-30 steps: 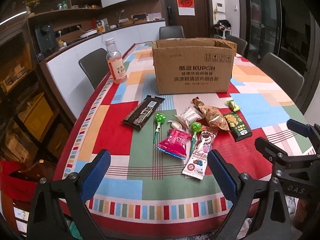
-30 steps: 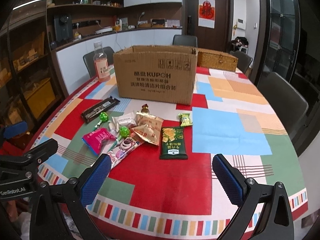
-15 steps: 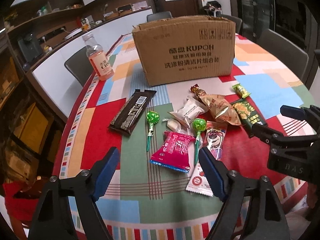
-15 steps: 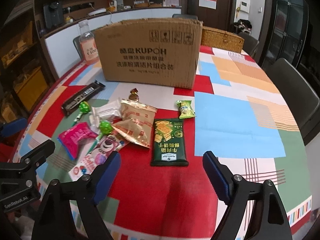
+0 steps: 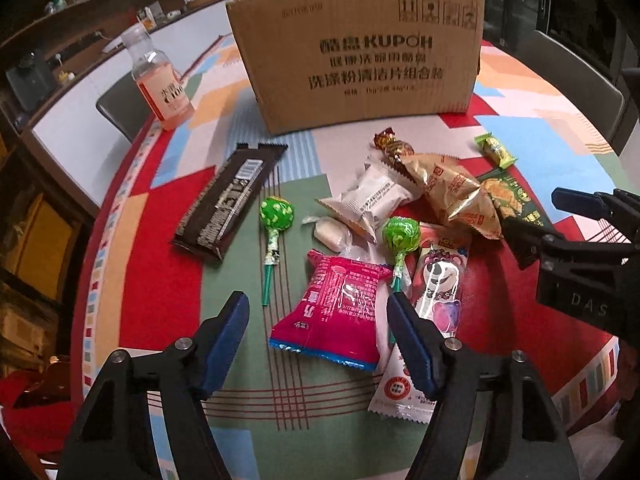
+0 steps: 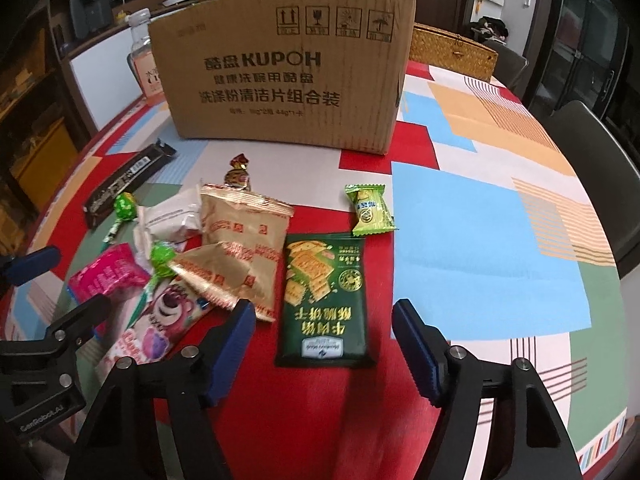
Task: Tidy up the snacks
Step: 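Reach the left gripper to the pink packet while the right gripper reaches the green cracker packet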
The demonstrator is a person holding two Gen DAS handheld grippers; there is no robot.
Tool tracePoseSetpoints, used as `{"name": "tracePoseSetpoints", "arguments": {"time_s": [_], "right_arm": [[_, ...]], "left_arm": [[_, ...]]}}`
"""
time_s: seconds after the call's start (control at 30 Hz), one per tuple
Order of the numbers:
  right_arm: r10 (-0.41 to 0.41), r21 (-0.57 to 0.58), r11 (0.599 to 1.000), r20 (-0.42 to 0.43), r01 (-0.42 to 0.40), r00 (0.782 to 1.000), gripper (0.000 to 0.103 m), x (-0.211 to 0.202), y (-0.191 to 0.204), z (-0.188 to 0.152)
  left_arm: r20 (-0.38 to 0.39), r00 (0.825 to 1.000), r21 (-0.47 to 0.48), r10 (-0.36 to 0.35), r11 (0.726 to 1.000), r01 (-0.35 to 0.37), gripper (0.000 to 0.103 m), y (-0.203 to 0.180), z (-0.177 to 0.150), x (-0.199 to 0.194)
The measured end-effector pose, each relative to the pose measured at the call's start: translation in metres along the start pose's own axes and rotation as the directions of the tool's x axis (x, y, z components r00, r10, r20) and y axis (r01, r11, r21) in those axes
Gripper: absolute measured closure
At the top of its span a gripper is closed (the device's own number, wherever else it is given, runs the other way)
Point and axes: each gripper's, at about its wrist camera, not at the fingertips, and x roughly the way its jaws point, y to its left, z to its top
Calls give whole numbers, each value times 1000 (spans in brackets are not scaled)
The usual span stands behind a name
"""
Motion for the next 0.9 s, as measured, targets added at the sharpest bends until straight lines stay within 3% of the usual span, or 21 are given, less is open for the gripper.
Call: {"name": "tracePoseSetpoints", "arguments": {"time_s": [0.13,0.33,0.53,0.67,0.9], "right_arm": [[-3,3,1000,-5,3,1000,35,6,-2,4],[-8,4,1000,-22,8,1000,38,14,-4,7],[-2,-10,1000,-30,1,1000,45,20,-1,8],[21,-12,1000,-27,-21,999,57,21,0,10],[11,-11,1000,-15,-11,1000,59,12,0,8]], "left_arm": [[-20,999,-8,-26,1000,26,38,1,2,8],[-51,996,-31,-78,997,76,51,4,4,19],[-54,993,-55,-105,993,102,52,8,4,21],[-50,990,-70,-131,989,127,53,10,5,23],[-18,990,-82,-141,987,139,53,11,5,14]]}}
